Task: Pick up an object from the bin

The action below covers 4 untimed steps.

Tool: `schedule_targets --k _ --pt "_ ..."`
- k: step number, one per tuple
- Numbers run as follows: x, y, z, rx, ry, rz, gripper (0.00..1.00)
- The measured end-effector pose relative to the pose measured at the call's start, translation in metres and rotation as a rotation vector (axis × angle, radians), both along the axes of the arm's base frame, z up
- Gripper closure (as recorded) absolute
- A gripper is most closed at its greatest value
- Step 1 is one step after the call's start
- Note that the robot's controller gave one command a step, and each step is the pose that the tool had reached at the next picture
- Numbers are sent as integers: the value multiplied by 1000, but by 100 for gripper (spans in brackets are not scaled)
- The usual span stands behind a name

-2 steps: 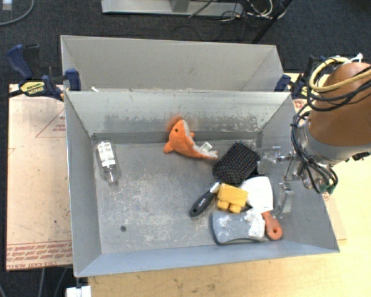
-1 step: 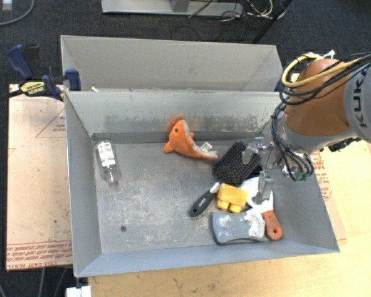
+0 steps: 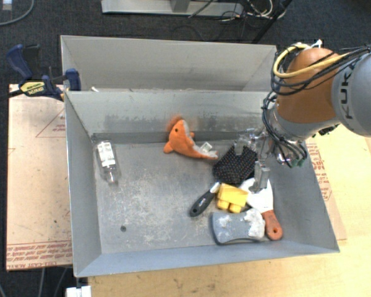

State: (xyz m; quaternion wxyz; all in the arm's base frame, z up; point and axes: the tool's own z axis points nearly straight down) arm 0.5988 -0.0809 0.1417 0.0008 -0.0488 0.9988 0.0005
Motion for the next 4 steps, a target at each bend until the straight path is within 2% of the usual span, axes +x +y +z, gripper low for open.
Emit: schedule_targets --k 1,2,3,4 --pt "26 -2 -16 0 -12 -142 0" --pt "33 -10 -62 0 -15 -57 0" --pt "40 -13 -70 5 -28 -145 100" --pt "39 -14 -69 5 -29 -157 100"
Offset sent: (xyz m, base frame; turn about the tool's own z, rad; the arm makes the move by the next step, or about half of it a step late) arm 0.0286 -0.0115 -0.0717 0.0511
